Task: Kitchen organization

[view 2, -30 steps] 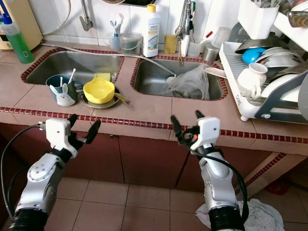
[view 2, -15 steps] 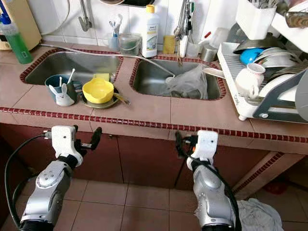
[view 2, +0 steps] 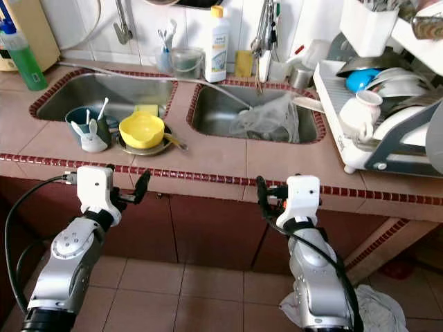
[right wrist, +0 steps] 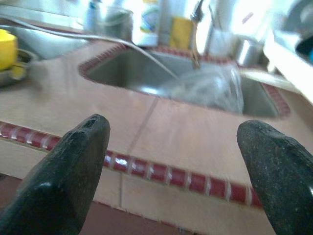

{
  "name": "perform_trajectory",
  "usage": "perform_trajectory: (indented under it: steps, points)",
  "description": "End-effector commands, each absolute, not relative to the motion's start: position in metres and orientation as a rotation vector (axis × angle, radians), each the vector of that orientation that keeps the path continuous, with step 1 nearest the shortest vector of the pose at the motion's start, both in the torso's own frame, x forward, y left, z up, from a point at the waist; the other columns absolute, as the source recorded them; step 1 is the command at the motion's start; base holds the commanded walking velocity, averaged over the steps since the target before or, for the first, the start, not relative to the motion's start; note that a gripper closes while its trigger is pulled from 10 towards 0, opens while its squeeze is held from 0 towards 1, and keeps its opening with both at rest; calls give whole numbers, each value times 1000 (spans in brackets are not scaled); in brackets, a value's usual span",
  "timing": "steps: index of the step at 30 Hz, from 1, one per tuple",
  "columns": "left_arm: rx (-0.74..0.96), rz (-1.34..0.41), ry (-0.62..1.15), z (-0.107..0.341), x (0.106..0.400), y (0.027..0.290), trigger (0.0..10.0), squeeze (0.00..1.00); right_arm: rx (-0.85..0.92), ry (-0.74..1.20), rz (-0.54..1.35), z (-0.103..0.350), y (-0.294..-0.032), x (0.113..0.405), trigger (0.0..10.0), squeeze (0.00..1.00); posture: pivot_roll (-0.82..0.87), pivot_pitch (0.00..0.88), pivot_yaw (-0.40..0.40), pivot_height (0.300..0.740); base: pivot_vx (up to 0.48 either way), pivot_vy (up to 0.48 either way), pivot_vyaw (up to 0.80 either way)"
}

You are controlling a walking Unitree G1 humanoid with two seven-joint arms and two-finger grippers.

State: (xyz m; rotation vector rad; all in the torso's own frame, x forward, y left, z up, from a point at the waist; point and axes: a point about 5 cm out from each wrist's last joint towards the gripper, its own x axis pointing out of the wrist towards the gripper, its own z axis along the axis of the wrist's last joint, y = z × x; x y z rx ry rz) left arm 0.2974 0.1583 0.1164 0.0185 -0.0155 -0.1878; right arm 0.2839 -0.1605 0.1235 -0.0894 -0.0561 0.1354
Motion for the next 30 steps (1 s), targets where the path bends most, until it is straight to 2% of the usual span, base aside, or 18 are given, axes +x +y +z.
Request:
perform_trajectory:
  steps: [1,8,30]
  points:
    - [18,-192,2,114,298,156,10000,0,-126,-99,150,131,-159,285,10000,0,46,0,-37,740,0,0,0]
    - [36,-180,14,117,300,162,10000,0,-130,-111,223,134,-151,288,10000,0,55,0,-44,740,0,0,0]
    - [46,-193,14,120,301,162,10000,0,-113,-109,245,130,-149,288,10000,0,62,0,-43,740,0,260,0]
